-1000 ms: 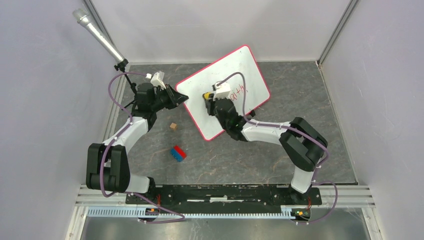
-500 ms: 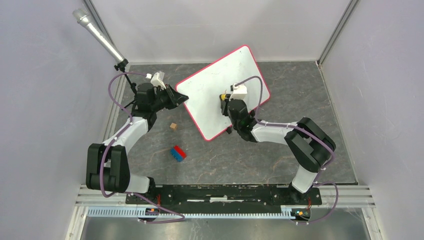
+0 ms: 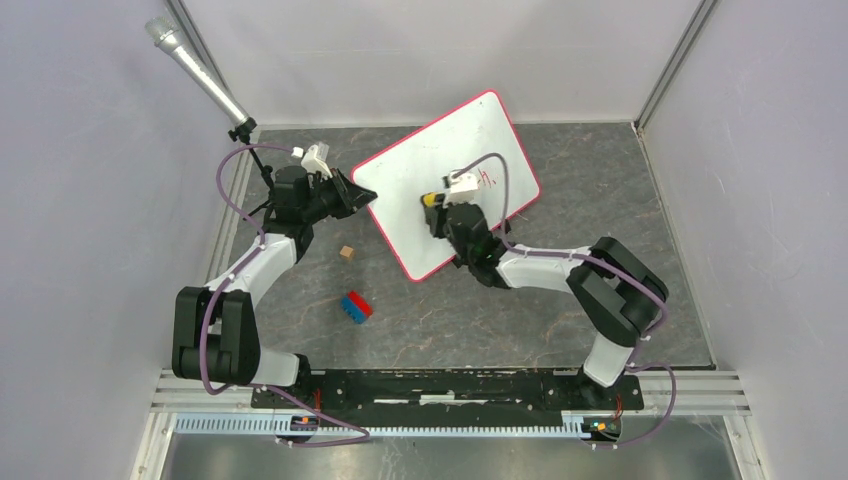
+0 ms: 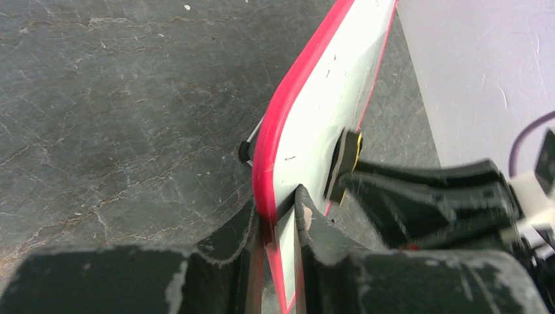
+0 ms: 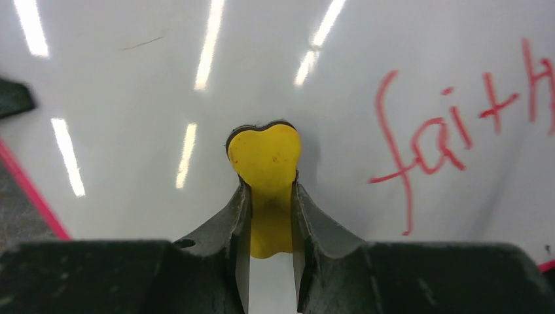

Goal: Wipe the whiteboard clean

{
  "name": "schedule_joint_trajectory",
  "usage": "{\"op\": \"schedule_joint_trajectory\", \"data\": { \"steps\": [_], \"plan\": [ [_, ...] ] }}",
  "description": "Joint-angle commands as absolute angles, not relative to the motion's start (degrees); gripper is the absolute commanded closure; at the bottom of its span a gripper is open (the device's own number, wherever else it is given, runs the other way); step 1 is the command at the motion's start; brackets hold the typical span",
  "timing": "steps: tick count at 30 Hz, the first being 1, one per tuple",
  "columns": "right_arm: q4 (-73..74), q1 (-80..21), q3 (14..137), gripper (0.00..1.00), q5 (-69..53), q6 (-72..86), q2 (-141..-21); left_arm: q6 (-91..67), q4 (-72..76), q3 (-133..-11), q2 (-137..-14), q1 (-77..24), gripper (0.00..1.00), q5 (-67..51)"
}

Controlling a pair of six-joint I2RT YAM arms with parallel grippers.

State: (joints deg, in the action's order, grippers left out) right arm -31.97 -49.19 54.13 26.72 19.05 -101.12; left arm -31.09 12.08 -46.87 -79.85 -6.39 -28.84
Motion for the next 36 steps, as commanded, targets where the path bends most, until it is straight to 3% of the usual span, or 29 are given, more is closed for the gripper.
{"op": "schedule_joint_trajectory", "data": {
  "steps": [1,9,20,30,36],
  "plan": [
    [-29.1,-37.8,46.4,0.75,23.4,32.6,-102.2,-25.2,10.5,-47.9,-79.4,-6.8,0.98,-25.5],
    [-29.9,-34.0,42.3,0.76,19.6,39.3,-104.3,-25.2,10.5,-47.8,-79.0,-6.8,0.98,-25.5],
    [-29.5,-50.6,50.3,0.75,30.4,25.6,-100.4,-25.3,10.5,-48.2,-79.8,-6.7,0.98,-25.6],
    [-31.1,-36.9,38.5,0.74,28.6,44.3,-103.7,-25.3,10.5,-48.3,-79.7,-6.6,0.98,-25.7],
    [-34.8,-36.3,35.7,0.74,28.5,45.0,-101.4,-25.2,10.2,-48.4,-79.7,-6.6,0.98,-25.6]
  ]
}}
